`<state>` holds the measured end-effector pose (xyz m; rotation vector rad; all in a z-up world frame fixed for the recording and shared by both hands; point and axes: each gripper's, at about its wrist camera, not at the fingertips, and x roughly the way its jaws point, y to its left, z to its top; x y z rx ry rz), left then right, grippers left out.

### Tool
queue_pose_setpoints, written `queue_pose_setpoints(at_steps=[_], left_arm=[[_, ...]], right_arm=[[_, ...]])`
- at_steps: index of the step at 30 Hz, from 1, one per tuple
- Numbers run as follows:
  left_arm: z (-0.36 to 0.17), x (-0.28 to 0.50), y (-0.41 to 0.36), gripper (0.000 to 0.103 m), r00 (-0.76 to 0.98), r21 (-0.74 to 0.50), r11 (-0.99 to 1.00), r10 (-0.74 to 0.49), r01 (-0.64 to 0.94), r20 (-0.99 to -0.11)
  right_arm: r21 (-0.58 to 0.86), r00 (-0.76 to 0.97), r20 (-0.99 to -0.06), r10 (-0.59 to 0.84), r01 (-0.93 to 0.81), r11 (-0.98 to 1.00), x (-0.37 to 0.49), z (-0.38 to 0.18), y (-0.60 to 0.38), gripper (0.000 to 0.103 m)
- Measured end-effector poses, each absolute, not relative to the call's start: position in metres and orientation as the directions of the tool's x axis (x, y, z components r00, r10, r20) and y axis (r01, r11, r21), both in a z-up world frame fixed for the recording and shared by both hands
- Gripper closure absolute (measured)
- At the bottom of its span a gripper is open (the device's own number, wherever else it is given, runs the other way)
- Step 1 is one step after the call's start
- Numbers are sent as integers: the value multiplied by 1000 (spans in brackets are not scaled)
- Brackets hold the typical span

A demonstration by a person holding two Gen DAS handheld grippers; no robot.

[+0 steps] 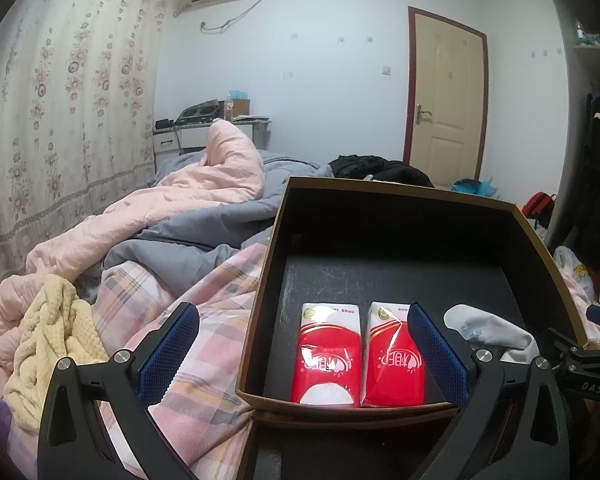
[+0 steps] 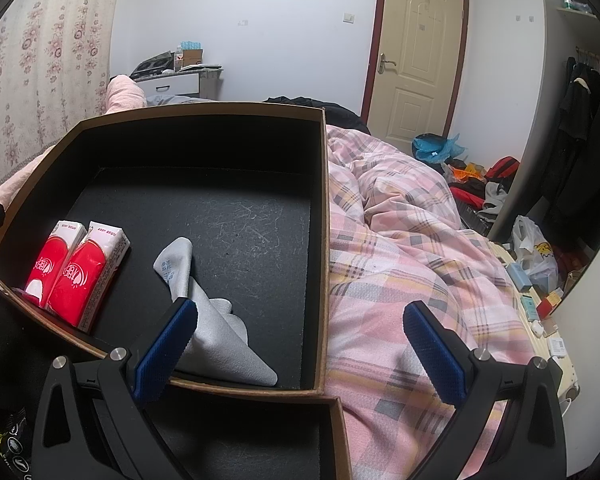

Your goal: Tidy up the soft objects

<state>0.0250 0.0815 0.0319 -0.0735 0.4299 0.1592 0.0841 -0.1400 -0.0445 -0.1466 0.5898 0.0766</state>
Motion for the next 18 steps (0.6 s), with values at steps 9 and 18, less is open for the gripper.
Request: queue_pose_setpoints(at_steps=[9, 18], left_arm=[[31, 25, 84, 0, 894, -47, 984, 137, -173, -427], [31, 25, 83, 0, 892, -45, 984, 138, -174, -431]], right_arm=[[-116, 829, -559, 30, -114, 987, 84, -45, -140, 1], [-116, 829, -559, 30, -114, 987, 84, -45, -139, 1]])
